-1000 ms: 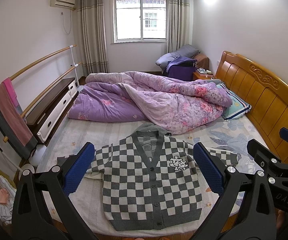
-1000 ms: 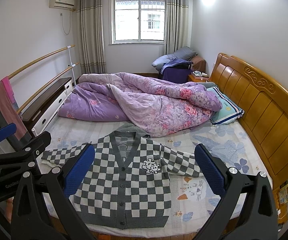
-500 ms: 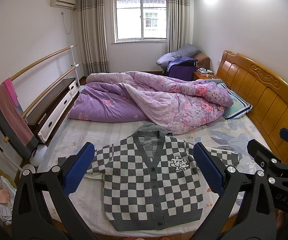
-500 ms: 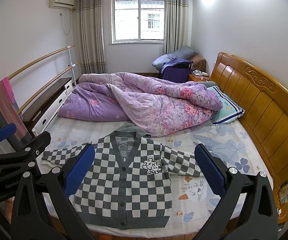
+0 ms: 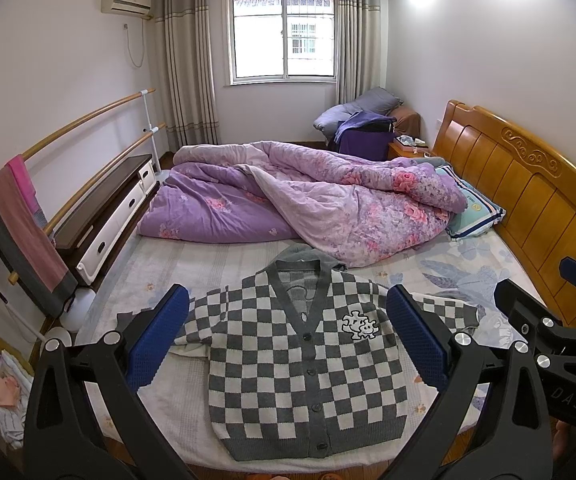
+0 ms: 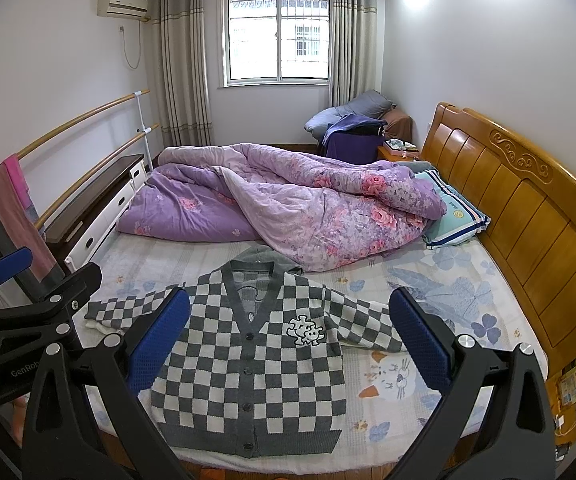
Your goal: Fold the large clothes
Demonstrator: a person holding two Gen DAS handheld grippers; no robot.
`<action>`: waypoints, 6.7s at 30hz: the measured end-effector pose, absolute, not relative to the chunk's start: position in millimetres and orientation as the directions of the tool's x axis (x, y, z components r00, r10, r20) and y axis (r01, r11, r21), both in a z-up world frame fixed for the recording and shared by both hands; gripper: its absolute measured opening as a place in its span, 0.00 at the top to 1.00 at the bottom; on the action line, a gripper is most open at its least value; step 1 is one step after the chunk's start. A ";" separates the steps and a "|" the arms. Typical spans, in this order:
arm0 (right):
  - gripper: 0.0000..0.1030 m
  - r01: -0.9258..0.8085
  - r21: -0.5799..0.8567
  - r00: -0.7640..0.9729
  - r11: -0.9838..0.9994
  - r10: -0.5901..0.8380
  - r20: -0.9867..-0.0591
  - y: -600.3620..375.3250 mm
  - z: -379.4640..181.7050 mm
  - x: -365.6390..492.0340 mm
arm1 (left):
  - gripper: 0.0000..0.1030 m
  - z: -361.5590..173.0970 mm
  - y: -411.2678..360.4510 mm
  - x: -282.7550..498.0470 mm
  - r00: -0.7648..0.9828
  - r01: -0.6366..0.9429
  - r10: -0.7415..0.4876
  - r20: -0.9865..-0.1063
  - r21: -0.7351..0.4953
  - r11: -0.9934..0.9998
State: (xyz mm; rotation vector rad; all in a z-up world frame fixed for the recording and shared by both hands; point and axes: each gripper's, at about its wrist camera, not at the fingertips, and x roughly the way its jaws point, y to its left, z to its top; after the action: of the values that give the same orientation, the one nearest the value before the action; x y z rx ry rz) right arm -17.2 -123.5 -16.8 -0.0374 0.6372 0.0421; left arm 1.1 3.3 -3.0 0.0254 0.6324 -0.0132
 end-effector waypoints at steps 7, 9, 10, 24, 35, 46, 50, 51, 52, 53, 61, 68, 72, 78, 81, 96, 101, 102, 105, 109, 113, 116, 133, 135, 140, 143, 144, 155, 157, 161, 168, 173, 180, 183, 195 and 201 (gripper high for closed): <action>0.07 -0.052 -0.026 0.802 0.998 0.026 -0.597 -122.3 -20.0 -17.3 | 0.05 -6.9 4.0 2.1 0.810 0.020 -0.008 -0.587 0.014 1.000; 0.07 -0.051 -0.030 0.802 0.998 0.023 -0.597 -119.0 -23.8 -18.2 | 0.05 -11.5 17.8 -3.9 0.813 0.014 0.001 -0.583 0.021 1.000; 0.07 -0.052 -0.030 0.803 0.998 0.024 -0.596 -118.2 -25.0 -18.5 | 0.05 -12.8 21.0 -5.0 0.813 0.014 0.000 -0.583 0.020 1.000; 0.07 -0.055 -0.018 0.797 0.998 0.033 -0.603 -116.8 -30.6 -19.9 | 0.05 -16.4 28.8 -12.5 0.809 0.013 0.000 -0.587 0.019 1.000; 0.07 -0.057 -0.011 0.794 0.998 0.039 -0.606 -116.5 -34.0 -20.8 | 0.05 -20.9 31.3 -14.9 0.807 0.009 0.006 -0.590 0.023 1.000; 0.07 -0.068 0.003 0.783 0.998 0.055 -0.619 -118.1 -44.8 -23.1 | 0.05 -32.0 31.2 -18.3 0.799 0.001 0.014 -0.601 0.025 1.000; 0.07 -0.077 0.009 0.775 0.997 0.066 -0.629 -129.4 -41.9 -14.2 | 0.05 -37.8 33.2 -23.5 0.793 -0.007 0.020 -0.609 0.025 1.000; 0.07 -0.080 0.011 0.772 0.997 0.069 -0.632 -130.7 -42.8 -14.0 | 0.05 -39.5 33.7 -24.7 0.790 -0.009 0.022 -0.612 0.023 1.000; 0.07 -0.082 0.013 0.769 0.997 0.072 -0.635 -132.2 -41.2 -12.5 | 0.05 -38.8 29.7 -20.9 0.787 -0.011 0.023 -0.616 0.024 1.000; 0.07 -0.085 0.016 0.765 0.996 0.076 -0.640 -133.1 -42.9 -12.4 | 0.05 -39.8 29.9 -22.0 0.784 -0.013 0.025 -0.620 0.024 1.000; 0.07 -0.111 0.030 0.725 0.993 0.101 -0.681 -145.8 -48.9 9.7 | 0.05 -43.6 9.1 9.1 0.744 -0.034 0.041 -0.667 0.023 0.999; 0.07 -0.151 0.025 0.672 0.988 0.121 -0.731 -131.6 -74.2 37.2 | 0.05 -74.6 16.6 35.0 0.711 -0.049 0.045 -0.702 0.014 0.999; 0.07 -0.173 -0.017 0.653 0.985 0.102 -0.751 -107.8 -93.4 59.0 | 0.05 -96.2 35.3 56.1 0.695 -0.043 0.050 -0.718 0.028 0.999; 0.07 -0.269 -0.051 0.686 0.962 0.154 -0.712 -54.8 -133.1 100.1 | 0.05 -148.0 91.0 106.4 0.633 -0.032 0.018 -0.774 -0.003 0.999; 0.07 -0.303 -0.057 0.628 0.951 0.154 -0.763 -21.2 -163.0 130.4 | 0.05 -180.8 132.2 136.7 0.588 -0.041 -0.034 -0.808 -0.072 0.997; 0.12 -0.339 0.060 0.398 0.939 0.200 -0.895 127.1 -313.1 244.9 | 0.05 -372.0 378.7 225.4 0.471 -0.300 -0.194 -0.861 -0.362 0.883; 0.64 -0.305 0.151 0.252 0.940 0.233 -0.939 155.2 -387.3 291.3 | 0.05 -434.0 473.9 230.3 0.428 -0.503 -0.170 -0.888 -0.390 0.771; 0.78 -0.294 0.168 0.226 0.941 0.239 -0.944 158.4 -400.4 298.4 | 0.05 -445.6 494.5 230.1 0.428 -0.544 -0.156 -0.890 -0.392 0.742; 0.88 -0.283 0.200 0.184 0.938 0.258 -0.948 171.2 -431.1 313.8 | 0.06 -474.6 544.5 227.9 0.424 -0.638 -0.126 -0.897 -0.395 0.662; 0.88 -0.276 0.250 0.137 0.928 0.295 -0.946 190.0 -465.3 331.6 | 0.07 -515.9 604.0 229.8 0.434 -0.749 -0.132 -0.891 -0.438 0.497; 0.87 -0.245 0.314 0.094 0.917 0.345 -0.934 202.2 -496.2 346.3 | 0.24 -539.2 630.2 248.0 0.429 -0.759 -0.104 -0.897 -0.420 0.497; 0.86 -0.217 0.341 0.081 0.915 0.365 -0.928 205.3 -509.7 353.8 | 0.31 -557.2 642.1 262.5 0.423 -0.765 -0.125 -0.897 -0.428 0.482; 0.88 -0.085 0.389 0.020 0.917 0.392 -0.920 202.8 -571.0 373.8 | 0.91 -584.4 680.8 258.4 0.452 -0.803 -0.084 -0.888 -0.446 0.395; 0.91 -0.074 0.379 -0.010 0.922 0.379 -0.925 200.4 -584.2 376.7 | 0.91 -570.9 676.9 261.4 0.467 -0.790 -0.055 -0.882 -0.445 0.422; 0.93 -0.088 0.388 -0.071 0.918 0.382 -0.921 198.6 -623.1 388.8 | 0.91 -490.8 647.5 270.3 0.617 -0.663 -0.012 -0.787 -0.528 0.531; 0.93 -0.138 0.390 -0.062 0.910 0.385 -0.921 199.3 -624.5 390.2 | 0.91 -434.8 608.2 280.4 0.687 -0.554 -0.007 -0.727 -0.530 0.642; 0.93 -0.142 0.402 -0.060 0.904 0.398 -0.916 196.7 -625.4 389.2 | 0.91 -419.3 593.5 285.3 0.707 -0.519 -0.017 -0.707 -0.535 0.667; 0.89 0.022 0.662 0.166 0.749 0.651 -0.741 17.7 -548.8 381.6 | 0.91 -325.9 317.6 341.2 0.765 -0.121 -0.210 -0.609 -0.456 0.882; 0.88 0.061 0.631 0.238 0.773 0.603 -0.762 -56.5 -532.3 375.5 | 0.91 -334.4 267.6 349.9 0.746 -0.088 -0.239 -0.622 -0.448 0.890; 0.88 0.139 0.555 0.331 0.820 0.489 -0.807 -183.6 -514.3 355.1 | 0.91 -366.6 159.5 370.8 0.684 -0.054 -0.261 -0.681 -0.405 0.913; 0.88 0.371 0.393 0.424 0.841 0.223 -0.878 -385.2 -506.2 296.1 | 0.91 -445.2 10.9 391.0 0.578 0.023 -0.199 -0.791 -0.229 0.973; 0.81 0.579 0.437 0.487 0.688 0.138 -0.862 -498.0 -516.9 251.1 | 0.91 -525.3 -53.1 394.3 0.440 0.044 -0.095 -0.893 -0.084 0.996; 0.61 0.745 0.543 0.542 0.387 0.124 -0.831 -567.2 -545.6 198.2 | 0.80 -563.0 -64.3 390.7 0.352 0.013 -0.049 -0.935 -0.048 0.999; 0.59 0.770 0.568 0.556 0.291 0.133 -0.821 -594.6 -558.0 183.5 | 0.75 -574.2 -73.1 392.0 0.306 0.026 -0.042 -0.951 -0.036 0.999; 0.85 0.811 0.546 0.550 0.208 0.047 -0.834 -627.1 -577.6 196.6 | 0.42 -580.5 -110.3 384.1 0.239 0.154 -0.192 -0.952 -0.158 0.975; 0.91 0.756 0.578 0.609 0.309 -0.006 -0.793 -613.6 -542.4 205.4 | 0.38 -562.2 -92.5 369.8 0.221 0.130 -0.312 -0.924 -0.289 0.948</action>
State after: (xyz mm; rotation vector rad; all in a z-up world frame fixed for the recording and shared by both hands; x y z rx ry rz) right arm 205.4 -613.6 -542.4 1.1598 0.7850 -0.5781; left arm 369.8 -92.5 -562.2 -0.1622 1.3143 -0.3075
